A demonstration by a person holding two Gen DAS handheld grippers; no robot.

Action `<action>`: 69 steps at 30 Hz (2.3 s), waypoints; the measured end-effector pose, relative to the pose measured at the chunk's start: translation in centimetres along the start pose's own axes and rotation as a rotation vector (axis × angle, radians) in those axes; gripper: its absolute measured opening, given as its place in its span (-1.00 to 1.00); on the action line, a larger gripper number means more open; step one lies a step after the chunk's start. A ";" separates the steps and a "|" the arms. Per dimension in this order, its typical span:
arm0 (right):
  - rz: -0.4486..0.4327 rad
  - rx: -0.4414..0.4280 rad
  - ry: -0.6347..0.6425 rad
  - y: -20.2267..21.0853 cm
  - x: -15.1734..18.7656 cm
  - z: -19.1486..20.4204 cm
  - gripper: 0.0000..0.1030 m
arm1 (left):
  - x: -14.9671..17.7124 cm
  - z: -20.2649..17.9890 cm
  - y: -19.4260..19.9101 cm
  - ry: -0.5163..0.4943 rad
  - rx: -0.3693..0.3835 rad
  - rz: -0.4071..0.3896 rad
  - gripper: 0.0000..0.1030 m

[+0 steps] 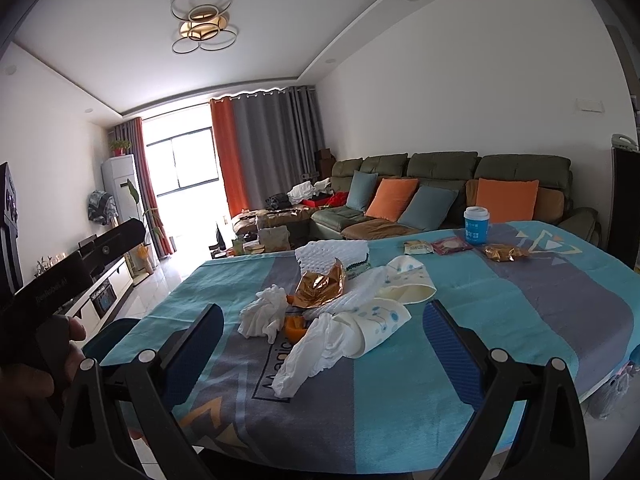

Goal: Collect trash

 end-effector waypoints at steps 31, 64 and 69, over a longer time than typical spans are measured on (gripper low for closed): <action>0.379 -0.057 -0.122 -10.7 5.6 -1.5 0.13 | 8.8 -3.0 -18.7 -0.061 0.040 0.464 0.86; 0.402 -0.094 -0.117 -11.1 5.9 -1.2 -0.85 | 12.2 -4.3 -21.7 -0.091 0.077 0.644 -0.27; 0.376 -0.091 -0.113 -10.4 5.3 -1.2 -0.90 | 12.5 -4.4 -21.4 -0.070 0.101 0.640 -0.80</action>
Point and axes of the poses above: each gripper's, at about its wrist camera, not at the fingertips, and y roughly against the way its jaws point, z to its left, x to its underside, the point moved 5 cm from there along -y, roughly the way its jaws point, and after that the axes turned 14 degrees about -x, right-handed, at the moved point
